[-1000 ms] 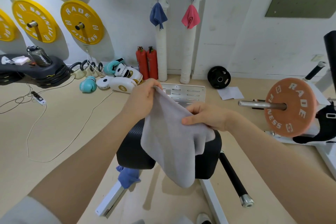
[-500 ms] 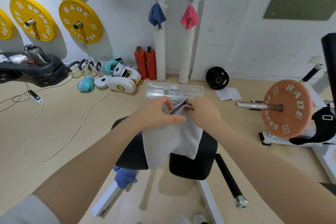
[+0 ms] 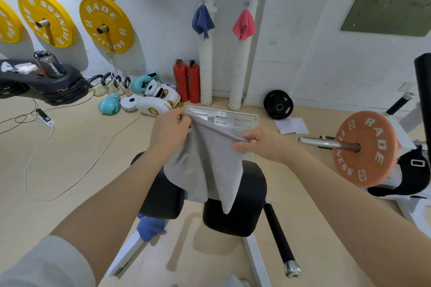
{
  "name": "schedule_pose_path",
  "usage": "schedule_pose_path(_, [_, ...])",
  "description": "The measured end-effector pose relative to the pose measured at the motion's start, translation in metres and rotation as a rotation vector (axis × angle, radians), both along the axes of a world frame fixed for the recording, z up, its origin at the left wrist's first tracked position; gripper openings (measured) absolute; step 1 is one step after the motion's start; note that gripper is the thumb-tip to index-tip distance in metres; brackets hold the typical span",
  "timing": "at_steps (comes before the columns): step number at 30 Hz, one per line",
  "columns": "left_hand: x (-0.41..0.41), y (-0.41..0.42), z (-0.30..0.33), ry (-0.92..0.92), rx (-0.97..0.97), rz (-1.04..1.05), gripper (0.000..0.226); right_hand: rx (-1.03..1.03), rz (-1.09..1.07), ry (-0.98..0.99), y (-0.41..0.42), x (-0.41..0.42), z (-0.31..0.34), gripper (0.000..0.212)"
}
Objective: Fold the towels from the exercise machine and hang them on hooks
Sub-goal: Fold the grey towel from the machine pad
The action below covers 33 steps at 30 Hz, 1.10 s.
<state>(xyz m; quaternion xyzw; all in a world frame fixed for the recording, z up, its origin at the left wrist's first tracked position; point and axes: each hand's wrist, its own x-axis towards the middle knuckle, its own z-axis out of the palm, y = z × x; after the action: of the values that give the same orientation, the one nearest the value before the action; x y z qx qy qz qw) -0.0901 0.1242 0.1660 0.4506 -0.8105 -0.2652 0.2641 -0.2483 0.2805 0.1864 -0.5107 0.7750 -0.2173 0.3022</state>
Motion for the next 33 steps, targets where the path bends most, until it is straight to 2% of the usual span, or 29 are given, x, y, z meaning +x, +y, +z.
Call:
schedule_pose_path(4, [0.002,-0.012,-0.003,0.005,0.049,0.103,0.021,-0.163,0.146,0.159,-0.005,0.009,0.005,0.028])
schedule_pose_path(5, [0.005,-0.014,-0.003,0.015,0.058,0.122,0.022,-0.198,0.199,0.249,-0.007,0.011,0.006,0.027])
schedule_pose_path(7, [0.010,-0.019,-0.005,0.070,0.094,0.159,0.023,-0.275,0.251,0.413,-0.012,0.012,0.004,0.030])
schedule_pose_path(8, [0.012,-0.021,-0.005,0.105,0.111,0.176,0.024,-0.335,0.239,0.408,-0.014,0.012,0.003,0.032])
schedule_pose_path(12, [0.019,-0.026,-0.001,0.176,0.127,0.176,0.028,-0.453,-0.049,-0.020,-0.026,0.012,0.012,0.039])
schedule_pose_path(14, [0.026,-0.028,0.003,0.150,0.106,0.146,0.029,-0.469,-0.155,-0.086,-0.031,0.010,0.015,0.046])
schedule_pose_path(16, [0.038,-0.031,0.006,0.119,0.118,0.079,0.029,-0.536,-0.237,-0.340,-0.032,0.007,0.016,0.045])
schedule_pose_path(18, [0.051,-0.033,0.011,0.117,0.258,-0.043,0.034,-0.585,-0.291,-0.655,-0.032,0.006,0.015,0.035])
schedule_pose_path(19, [0.057,-0.034,0.014,0.120,0.350,-0.107,0.039,-0.590,-0.291,-0.745,-0.032,0.006,0.015,0.031])
schedule_pose_path(20, [0.063,-0.034,0.017,0.142,0.431,-0.147,0.041,-0.574,-0.279,-0.801,-0.032,0.007,0.015,0.026])
schedule_pose_path(22, [0.076,-0.035,0.022,0.213,0.628,-0.152,0.023,-0.513,-0.230,-0.892,-0.032,0.006,0.012,0.020])
schedule_pose_path(25, [0.091,-0.044,0.023,0.196,0.996,-0.158,0.041,-0.415,-0.204,-1.135,-0.030,0.007,0.008,0.026])
schedule_pose_path(26, [0.093,-0.048,0.021,0.150,1.035,-0.142,0.042,-0.395,-0.225,-1.096,-0.032,0.009,0.006,0.028])
schedule_pose_path(27, [0.094,-0.052,0.019,0.113,1.037,-0.128,0.041,-0.378,-0.265,-0.923,-0.036,0.010,0.004,0.026])
schedule_pose_path(29, [0.093,-0.060,0.013,0.091,0.933,-0.042,0.033,-0.343,-0.353,-0.394,-0.044,0.015,-0.001,0.017])
schedule_pose_path(30, [0.092,-0.061,0.011,0.096,0.848,0.011,0.028,-0.350,-0.395,-0.232,-0.049,0.018,-0.004,0.018])
schedule_pose_path(32, [0.092,-0.066,0.006,0.168,0.782,0.099,0.028,-0.370,-0.460,-0.167,-0.056,0.027,-0.005,0.018])
schedule_pose_path(33, [0.093,-0.068,0.005,0.230,0.835,0.112,0.035,-0.374,-0.493,-0.160,-0.058,0.032,-0.004,0.015])
